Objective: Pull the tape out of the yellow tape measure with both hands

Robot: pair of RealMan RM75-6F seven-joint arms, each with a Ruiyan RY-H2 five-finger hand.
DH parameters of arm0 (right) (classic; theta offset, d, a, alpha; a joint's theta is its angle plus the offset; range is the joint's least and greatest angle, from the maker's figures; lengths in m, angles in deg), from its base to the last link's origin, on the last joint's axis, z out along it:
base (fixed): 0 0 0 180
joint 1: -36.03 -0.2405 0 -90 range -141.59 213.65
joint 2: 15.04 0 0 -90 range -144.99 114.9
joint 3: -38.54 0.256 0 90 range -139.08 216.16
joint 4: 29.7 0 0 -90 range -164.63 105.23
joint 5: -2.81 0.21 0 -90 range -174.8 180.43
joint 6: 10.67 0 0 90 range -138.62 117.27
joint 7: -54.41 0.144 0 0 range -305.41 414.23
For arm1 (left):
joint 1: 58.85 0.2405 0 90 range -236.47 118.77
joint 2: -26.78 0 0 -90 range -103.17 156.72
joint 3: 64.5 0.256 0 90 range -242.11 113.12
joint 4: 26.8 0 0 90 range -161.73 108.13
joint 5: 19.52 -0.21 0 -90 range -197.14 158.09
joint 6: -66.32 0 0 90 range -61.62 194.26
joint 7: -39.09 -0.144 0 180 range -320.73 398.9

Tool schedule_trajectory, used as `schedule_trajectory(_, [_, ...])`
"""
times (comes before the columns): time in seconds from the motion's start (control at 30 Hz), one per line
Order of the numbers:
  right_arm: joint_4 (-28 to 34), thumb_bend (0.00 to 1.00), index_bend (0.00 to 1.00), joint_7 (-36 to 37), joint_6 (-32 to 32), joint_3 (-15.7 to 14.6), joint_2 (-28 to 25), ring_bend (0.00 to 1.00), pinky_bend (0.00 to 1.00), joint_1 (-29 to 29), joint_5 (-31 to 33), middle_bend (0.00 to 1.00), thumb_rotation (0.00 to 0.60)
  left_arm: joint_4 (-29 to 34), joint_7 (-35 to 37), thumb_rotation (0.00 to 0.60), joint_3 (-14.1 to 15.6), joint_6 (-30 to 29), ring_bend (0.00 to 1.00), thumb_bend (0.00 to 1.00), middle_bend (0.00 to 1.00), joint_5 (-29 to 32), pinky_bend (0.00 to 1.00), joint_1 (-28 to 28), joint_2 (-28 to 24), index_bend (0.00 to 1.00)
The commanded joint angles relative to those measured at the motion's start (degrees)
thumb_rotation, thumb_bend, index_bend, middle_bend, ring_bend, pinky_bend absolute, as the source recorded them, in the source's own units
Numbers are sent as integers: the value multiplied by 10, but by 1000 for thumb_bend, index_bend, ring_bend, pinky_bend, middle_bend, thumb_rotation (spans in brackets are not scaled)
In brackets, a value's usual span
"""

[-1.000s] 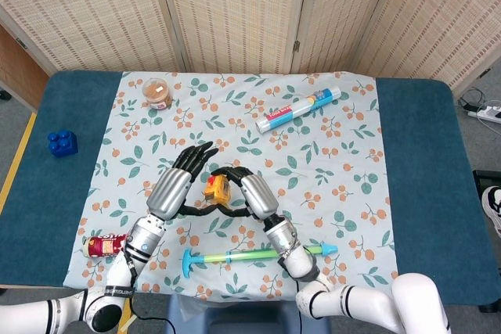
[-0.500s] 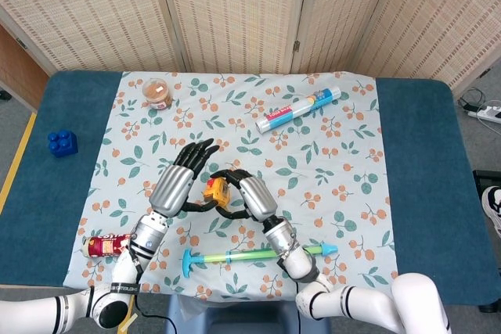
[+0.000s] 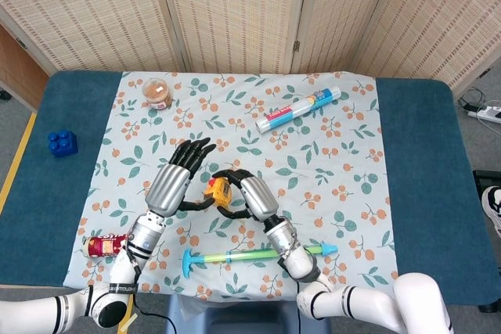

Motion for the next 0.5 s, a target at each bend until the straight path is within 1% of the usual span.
schedule_trajectory(0.03, [1, 335, 553, -2, -1, 0, 0, 386, 232, 0, 1, 501, 600, -2, -1, 600, 1, -4, 84, 492, 84, -2, 0, 2, -1, 129])
schedule_trajectory(0.23, [2, 335, 552, -7, 0, 1, -1, 386, 231, 2, 4, 501, 600, -5, -6, 600, 4, -13, 85, 555, 86, -6, 0, 7, -5, 160])
schedule_trajectory(0.5, [3, 335, 552, -6, 2, 9, -2, 388, 231, 1, 8, 501, 600, -4, -19, 600, 12, -17, 84, 584, 89, -13, 0, 11, -16, 218])
